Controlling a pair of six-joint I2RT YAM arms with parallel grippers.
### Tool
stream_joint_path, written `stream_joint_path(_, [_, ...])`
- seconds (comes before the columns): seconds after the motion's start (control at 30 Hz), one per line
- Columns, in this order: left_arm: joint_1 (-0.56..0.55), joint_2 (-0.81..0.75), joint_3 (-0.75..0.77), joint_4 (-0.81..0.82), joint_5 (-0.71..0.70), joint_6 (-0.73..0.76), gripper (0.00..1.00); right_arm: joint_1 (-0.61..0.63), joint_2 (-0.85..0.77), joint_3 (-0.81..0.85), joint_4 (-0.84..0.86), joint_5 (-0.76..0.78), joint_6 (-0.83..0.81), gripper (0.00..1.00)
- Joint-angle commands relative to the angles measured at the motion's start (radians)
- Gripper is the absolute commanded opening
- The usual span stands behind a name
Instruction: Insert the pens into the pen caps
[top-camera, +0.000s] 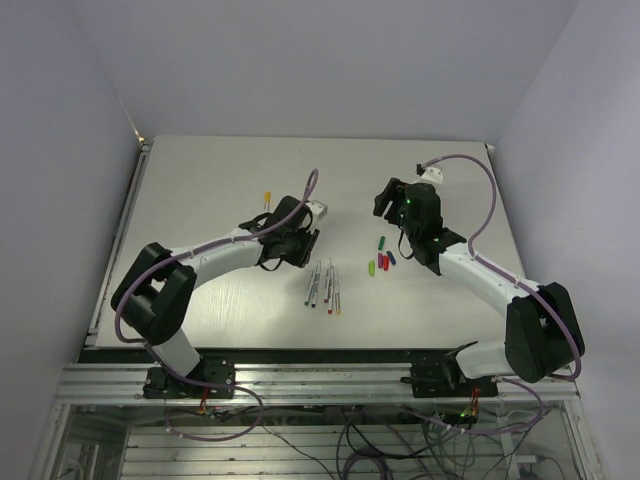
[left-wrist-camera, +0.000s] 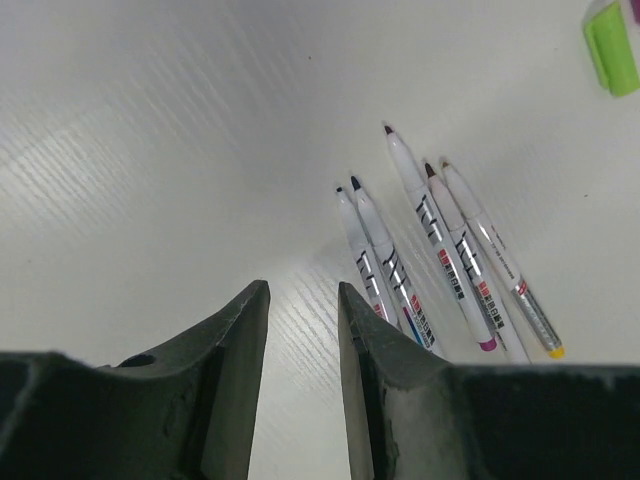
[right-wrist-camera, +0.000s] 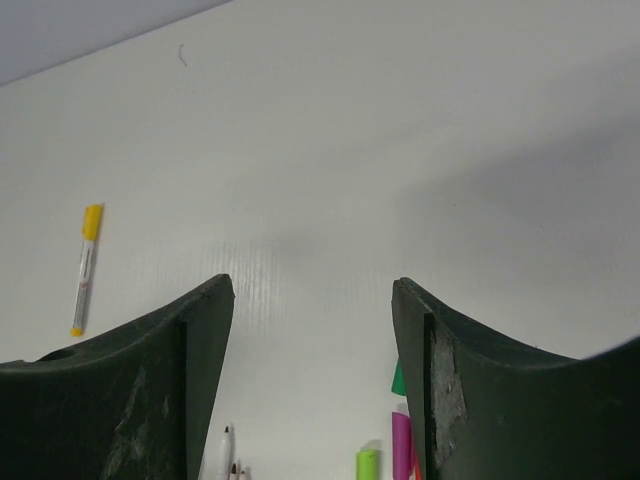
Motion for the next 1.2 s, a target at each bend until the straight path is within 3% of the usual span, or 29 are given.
stream_joint_path(0.0, [-0.029, 0.035, -0.001, -0.014, 0.028, 0.045, 0.44, 0.003, -0.014, 0.004, -0.010, 0.015, 0.005, 0.64])
stream_joint_path(0.63, [-0.127, 0.056, -0.005, -0.070, 0.049, -0.014, 0.44, 0.003, -0.015, 0.001, -0.027, 0.002, -0.014, 0.65])
stream_joint_path(1.17, [-0.161, 0.030, -0.038, -0.073, -0.047, -0.057, 0.45, 0.002, -0.022, -0.019, -0.021, -0.015, -0.007, 0.66])
